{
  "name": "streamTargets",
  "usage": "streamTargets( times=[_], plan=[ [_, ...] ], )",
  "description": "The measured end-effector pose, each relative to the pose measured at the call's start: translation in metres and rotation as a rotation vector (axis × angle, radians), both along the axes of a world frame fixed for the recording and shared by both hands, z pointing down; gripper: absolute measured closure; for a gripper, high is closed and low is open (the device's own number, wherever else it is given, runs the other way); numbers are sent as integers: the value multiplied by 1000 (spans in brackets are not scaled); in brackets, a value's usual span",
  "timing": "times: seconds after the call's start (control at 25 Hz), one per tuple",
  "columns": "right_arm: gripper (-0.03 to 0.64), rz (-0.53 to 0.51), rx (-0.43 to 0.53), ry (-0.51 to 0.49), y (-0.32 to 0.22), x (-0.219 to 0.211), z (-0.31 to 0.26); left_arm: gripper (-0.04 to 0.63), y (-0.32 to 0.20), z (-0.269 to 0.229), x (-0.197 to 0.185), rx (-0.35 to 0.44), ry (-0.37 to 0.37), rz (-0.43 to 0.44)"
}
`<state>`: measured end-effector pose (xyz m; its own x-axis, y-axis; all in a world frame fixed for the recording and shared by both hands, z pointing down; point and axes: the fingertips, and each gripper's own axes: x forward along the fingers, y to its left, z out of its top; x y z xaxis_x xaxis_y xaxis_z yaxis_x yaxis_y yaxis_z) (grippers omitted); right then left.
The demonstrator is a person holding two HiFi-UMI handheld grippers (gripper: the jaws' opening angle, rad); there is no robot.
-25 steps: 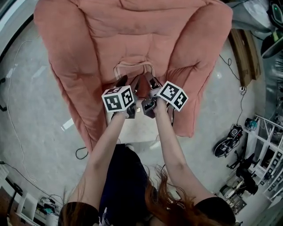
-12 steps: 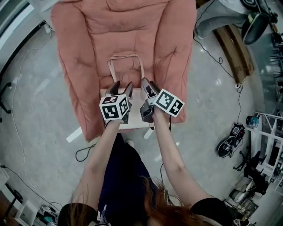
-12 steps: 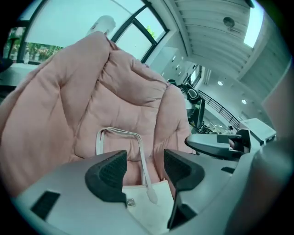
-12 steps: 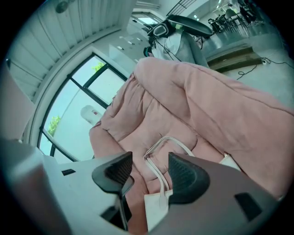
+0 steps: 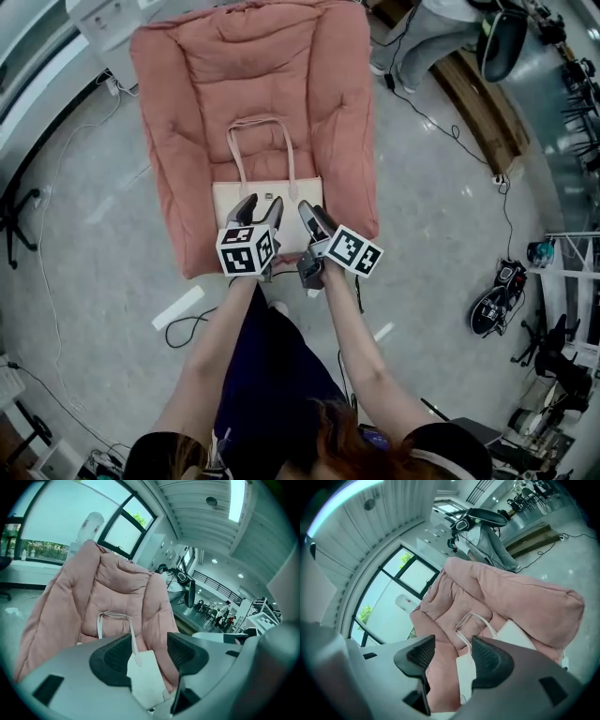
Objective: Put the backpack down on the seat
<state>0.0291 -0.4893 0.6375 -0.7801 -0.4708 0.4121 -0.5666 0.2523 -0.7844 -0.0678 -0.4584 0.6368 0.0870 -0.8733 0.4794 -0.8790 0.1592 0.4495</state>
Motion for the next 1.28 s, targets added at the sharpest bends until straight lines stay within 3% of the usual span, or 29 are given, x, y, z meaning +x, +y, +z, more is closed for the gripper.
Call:
streamTargets(
  times=[0.32, 0.44, 0.6, 0.68, 0.76, 0.8, 0.84, 0.96, 1.12, 1.28],
  plan=[
    [379, -28, 66, -51, 71, 41, -48, 351, 70, -42, 41, 13, -40, 46],
    [379, -51, 103, -134, 100, 51, -76, 359, 93, -64, 52, 45, -66, 64],
    [379, -87, 178, -221, 140, 61, -118, 406, 121, -95, 71, 99, -121, 114],
    [383, -101, 218, -243, 156, 63, -137, 472, 131, -107, 76, 115, -146, 138],
    [440, -92, 272, -263, 167, 67, -157, 537, 140, -119, 79, 133, -158, 159],
    [526, -82, 309, -276, 172, 70, -168, 548, 143, -125, 82, 143, -157, 170],
    [563, -82, 349, -297, 177, 73, -179, 552, 147, -130, 85, 152, -154, 179],
    [571, -106, 434, -350, 198, 84, -211, 563, 164, -146, 102, 179, -138, 198],
    [575, -50, 483, -285, 214, 105, -230, 568, 185, -169, 125, 225, -138, 232],
    [584, -24, 592, -192, 217, 117, -239, 569, 197, -175, 134, 245, -143, 243]
  ],
)
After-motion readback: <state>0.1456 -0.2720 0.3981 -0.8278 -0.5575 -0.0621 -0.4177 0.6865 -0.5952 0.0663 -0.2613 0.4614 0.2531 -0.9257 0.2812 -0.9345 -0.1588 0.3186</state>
